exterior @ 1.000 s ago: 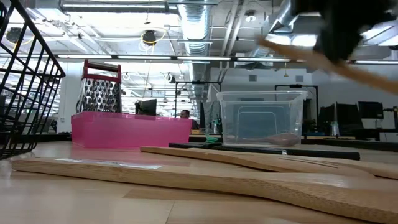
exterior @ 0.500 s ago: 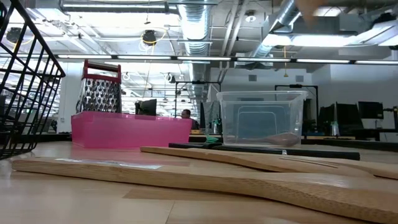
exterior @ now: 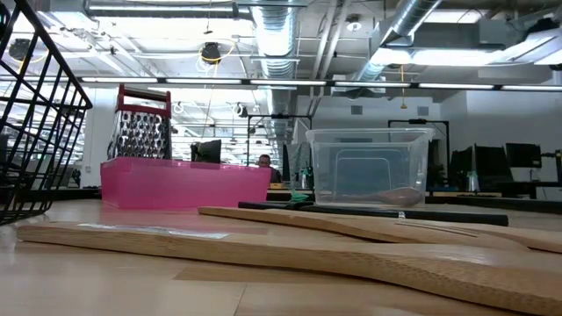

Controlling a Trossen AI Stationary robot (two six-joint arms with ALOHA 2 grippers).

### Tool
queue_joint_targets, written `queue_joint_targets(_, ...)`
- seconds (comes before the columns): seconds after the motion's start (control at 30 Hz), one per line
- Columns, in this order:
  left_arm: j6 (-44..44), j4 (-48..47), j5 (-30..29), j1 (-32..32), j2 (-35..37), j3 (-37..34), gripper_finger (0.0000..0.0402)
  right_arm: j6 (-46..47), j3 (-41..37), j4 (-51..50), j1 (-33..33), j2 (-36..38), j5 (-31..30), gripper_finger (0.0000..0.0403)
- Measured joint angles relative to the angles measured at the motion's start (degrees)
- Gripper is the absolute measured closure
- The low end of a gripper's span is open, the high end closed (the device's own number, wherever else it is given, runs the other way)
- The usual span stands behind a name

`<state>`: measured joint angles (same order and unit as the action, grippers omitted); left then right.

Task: Pick & Place Kitchen Items
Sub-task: Put the wooden slotted spatula into the red bin

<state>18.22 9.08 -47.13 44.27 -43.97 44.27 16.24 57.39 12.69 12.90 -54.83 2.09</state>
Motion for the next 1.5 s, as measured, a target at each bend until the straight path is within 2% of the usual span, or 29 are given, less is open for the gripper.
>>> queue_joint_targets(0.17,0.00,0.05,0.00,0.00,0.00,0.00,0.0233,0.30,-0.01,12.06,-2.85,-2.85,11.54,0.0327)
queue_joint_targets(0.3,0.05,0.31,0.03,0.00,-0.01,0.00,0.0233,0.30,0.00,16.69,-3.23,-4.13,15.86,0.0327)
queue_joint_targets(0.47,2.74,3.05,2.78,0.00,-0.11,0.00,0.0233,0.61,0.00,16.28,-3.43,-4.55,16.55,0.0327)
queue_joint_targets(0.53,2.96,8.20,4.49,-0.33,-0.83,0.01,0.0233,0.48,0.05,16.39,-4.26,-5.46,16.39,0.0327)
queue_joint_targets(0.63,-1.68,17.79,7.58,-2.49,-3.21,0.01,0.0233,0.45,0.00,15.86,-5.94,-7.43,16.29,0.0327)
queue_joint_targets(0.83,-11.76,31.95,12.28,-11.62,-8.59,0.11,0.0215,1.23,0.00,16.90,-9.64,-13.12,17.96,0.0327)
queue_joint_targets(1.07,-13.18,33.31,19.62,-24.32,-14.23,2.91,0.0154,3.55,0.00,16.69,-12.31,-19.31,19.34,0.0327)
queue_joint_targets(1.23,-5.76,30.11,27.89,-31.95,-17.69,4.29,0.0126,4.80,0.00,16.66,-14.30,-23.27,19.33,0.0327)
queue_joint_targets(1.37,2.45,25.37,34.68,-36.94,-20.10,4.28,0.0125,5.74,0.00,16.61,-15.09,-25.89,20.48,0.0327)
queue_joint_targets(1.5,4.99,25.74,39.90,-39.90,-21.96,4.28,0.0128,6.31,0.00,16.64,-15.26,-27.37,22.12,0.0327)
